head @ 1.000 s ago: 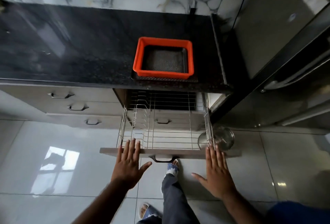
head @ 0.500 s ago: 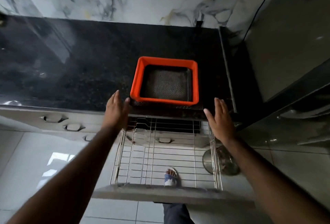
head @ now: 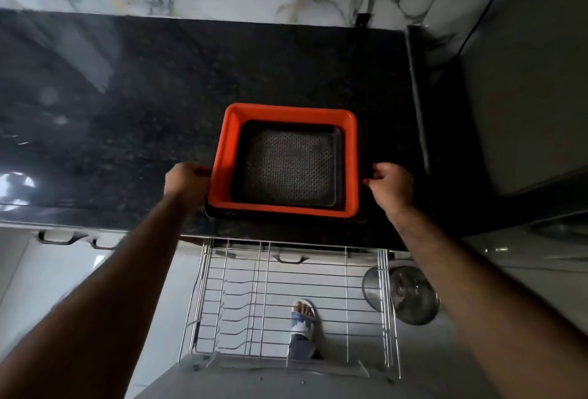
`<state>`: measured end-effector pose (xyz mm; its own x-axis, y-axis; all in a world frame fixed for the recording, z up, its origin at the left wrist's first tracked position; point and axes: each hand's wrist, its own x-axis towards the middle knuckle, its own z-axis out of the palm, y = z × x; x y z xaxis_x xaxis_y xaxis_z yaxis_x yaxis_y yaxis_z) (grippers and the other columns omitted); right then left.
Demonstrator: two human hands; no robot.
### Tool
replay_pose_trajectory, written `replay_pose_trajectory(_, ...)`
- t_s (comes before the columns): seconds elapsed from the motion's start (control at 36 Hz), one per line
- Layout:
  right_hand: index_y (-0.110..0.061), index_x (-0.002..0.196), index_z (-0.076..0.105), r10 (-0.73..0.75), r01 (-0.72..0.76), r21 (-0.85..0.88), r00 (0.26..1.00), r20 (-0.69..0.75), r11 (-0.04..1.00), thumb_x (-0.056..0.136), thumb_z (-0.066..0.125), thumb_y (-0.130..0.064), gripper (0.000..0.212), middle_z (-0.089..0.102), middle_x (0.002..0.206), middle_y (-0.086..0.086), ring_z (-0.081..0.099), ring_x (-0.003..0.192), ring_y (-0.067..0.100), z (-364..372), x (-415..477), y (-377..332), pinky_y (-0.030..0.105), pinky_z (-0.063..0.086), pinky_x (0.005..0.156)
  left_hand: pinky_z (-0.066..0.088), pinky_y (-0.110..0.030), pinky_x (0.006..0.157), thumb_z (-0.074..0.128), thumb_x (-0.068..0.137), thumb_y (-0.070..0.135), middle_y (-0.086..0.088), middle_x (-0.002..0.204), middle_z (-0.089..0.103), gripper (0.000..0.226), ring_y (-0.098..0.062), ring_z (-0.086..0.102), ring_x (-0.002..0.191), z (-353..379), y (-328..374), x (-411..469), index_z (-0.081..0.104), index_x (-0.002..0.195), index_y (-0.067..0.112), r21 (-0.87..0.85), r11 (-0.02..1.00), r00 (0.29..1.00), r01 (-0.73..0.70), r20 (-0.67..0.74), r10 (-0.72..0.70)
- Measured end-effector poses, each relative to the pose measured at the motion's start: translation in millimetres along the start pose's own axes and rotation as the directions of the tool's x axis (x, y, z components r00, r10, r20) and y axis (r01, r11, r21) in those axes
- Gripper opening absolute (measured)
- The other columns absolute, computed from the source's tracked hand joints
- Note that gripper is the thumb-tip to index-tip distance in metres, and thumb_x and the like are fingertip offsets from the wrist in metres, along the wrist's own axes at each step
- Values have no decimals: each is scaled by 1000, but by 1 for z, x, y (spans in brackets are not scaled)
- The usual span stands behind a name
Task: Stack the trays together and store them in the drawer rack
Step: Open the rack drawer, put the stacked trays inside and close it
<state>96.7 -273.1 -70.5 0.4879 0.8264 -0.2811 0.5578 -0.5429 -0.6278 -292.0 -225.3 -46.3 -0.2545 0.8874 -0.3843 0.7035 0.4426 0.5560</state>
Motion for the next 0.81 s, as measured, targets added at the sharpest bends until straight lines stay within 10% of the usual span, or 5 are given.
replay_pose_trajectory(0.22,-12,117,72,17,-2,135,994,-108,991,82,76,-9,36,74,99,0,68,93,13,-30,-41,5,28,57,88,61,-43,85,71,71,13,-9,88,78,32,-24,74,83,-21,14,-29,79,101,17,-85,995,998,-42,-41,39)
replay_pose_trajectory(0.36,-20,108,75,-2,26,163,990,-144,986,78,79,-12,31,63,75,-22,61,75,-6,-60,-98,30,11,43,63,63,-42,76,74,65,14,-5,76,76,31,-18,71,69,-30,-7,-96,80,96,18,-171,983,997,-72,-27,68)
replay_pose_trajectory(0.53,-15,108,73,-5,22,174,996,-94,985,78,78,-8,31,72,89,-4,71,89,21,-71,-198,74,37,58,85,64,-40,55,72,71,-4,3,63,76,29,-11,69,51,-33,-66,-185,79,83,21,-304,953,993,-6,108,40)
replay_pose_trajectory(0.81,-15,121,68,98,-103,103,994,44,989,86,74,-12,35,66,89,-14,61,79,2,-46,-338,141,13,42,68,63,-49,60,65,72,-3,1,69,76,36,-27,71,58,-28,-180,-300,77,71,31,-180,982,990,47,141,-21)
